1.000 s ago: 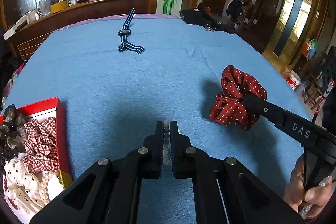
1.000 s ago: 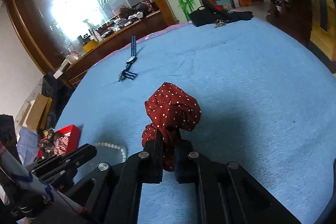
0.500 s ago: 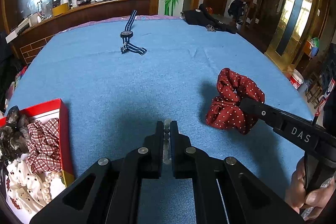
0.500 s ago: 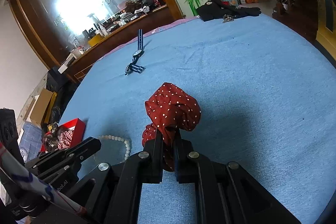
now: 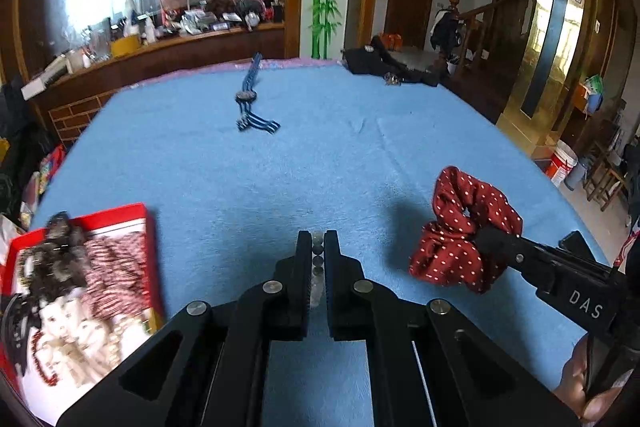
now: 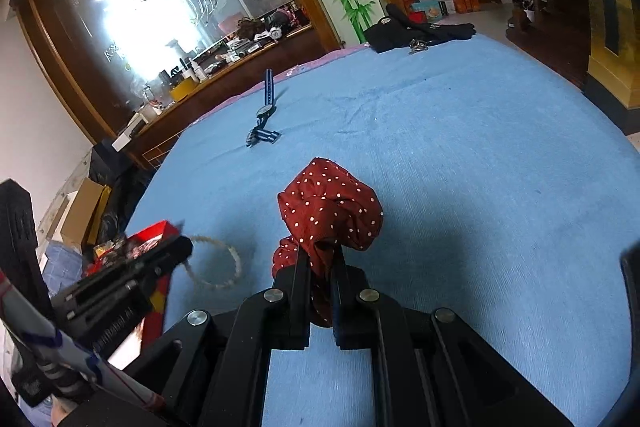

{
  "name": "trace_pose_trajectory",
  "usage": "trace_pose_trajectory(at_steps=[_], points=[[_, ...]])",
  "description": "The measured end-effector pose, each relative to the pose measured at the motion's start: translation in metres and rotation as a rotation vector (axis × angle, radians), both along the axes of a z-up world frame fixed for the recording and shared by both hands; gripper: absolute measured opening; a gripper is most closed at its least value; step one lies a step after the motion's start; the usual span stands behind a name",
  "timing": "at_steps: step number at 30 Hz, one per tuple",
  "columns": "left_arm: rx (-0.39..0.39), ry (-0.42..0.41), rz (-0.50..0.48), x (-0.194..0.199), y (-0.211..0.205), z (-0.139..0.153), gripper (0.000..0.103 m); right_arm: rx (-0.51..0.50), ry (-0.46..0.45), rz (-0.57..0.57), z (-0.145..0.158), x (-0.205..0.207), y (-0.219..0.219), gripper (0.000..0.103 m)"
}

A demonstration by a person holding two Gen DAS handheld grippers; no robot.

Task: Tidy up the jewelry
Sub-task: 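Carry pearl strand and red scrunchie into the tray and open both grippers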

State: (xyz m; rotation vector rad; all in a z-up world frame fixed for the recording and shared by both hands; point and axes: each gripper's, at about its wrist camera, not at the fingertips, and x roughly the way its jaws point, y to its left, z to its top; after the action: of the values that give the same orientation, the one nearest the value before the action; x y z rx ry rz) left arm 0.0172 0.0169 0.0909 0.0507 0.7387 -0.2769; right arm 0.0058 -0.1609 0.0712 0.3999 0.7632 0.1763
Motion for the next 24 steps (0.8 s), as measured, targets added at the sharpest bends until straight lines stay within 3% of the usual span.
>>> trace_pose_trajectory(at_steps=[4,10,18,24], points=[[-0.002,-0.02,0.031,-0.03,0.028,0.014,0.005,-0.004,-0.018,0.054,0.013,-0.018,0.019,0.008],[0.02,-0.039,0.149,-0.079,0.103,0.016,0.005,-0.023,-0.016,0.283,0.02,-0.036,0.102,0.009],[0.029,0.034,0.352,-0.119,0.209,-0.016,0.006,-0.057,0.02,0.5,0.007,-0.041,0.196,0.009],[0.01,0.084,0.418,-0.114,0.238,-0.039,0.006,-0.128,0.066,0.596,-0.011,-0.039,0.245,0.009]])
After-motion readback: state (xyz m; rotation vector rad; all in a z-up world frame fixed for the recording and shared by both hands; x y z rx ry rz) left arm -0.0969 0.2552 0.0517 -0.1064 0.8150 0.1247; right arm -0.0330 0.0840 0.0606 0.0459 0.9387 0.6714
